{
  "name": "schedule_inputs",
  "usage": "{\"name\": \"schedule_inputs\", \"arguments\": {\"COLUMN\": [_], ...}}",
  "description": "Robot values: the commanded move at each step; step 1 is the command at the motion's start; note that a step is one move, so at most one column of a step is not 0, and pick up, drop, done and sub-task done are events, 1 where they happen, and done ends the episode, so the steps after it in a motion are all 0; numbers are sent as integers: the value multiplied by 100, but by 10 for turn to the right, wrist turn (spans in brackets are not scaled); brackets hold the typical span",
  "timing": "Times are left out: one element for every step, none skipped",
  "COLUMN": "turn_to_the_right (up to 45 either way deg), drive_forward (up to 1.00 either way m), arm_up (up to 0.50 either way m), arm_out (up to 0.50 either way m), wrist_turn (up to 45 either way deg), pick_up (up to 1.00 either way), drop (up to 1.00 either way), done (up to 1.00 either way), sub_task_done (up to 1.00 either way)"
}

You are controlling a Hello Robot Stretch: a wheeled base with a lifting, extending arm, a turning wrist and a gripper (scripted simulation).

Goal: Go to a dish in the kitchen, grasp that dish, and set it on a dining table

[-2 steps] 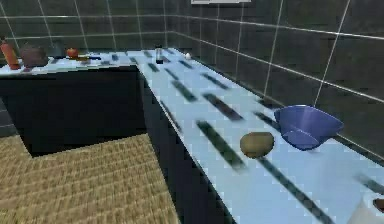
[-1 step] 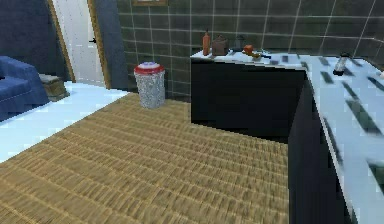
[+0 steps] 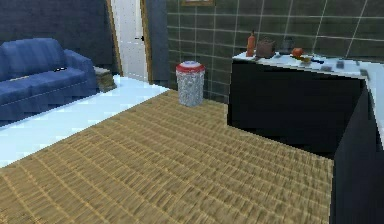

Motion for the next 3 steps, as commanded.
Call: {"name": "schedule_inputs", "arguments": {"turn_to_the_right": [0, 0, 0], "drive_forward": [0, 0, 0], "arm_up": [0, 0, 0], "arm_out": [40, 0, 0], "wrist_turn": [0, 450, 450], "pick_up": [0, 0, 0], "drop": [0, 0, 0], "done": [0, 0, 0], "sub_task_done": [0, 0, 0]}}
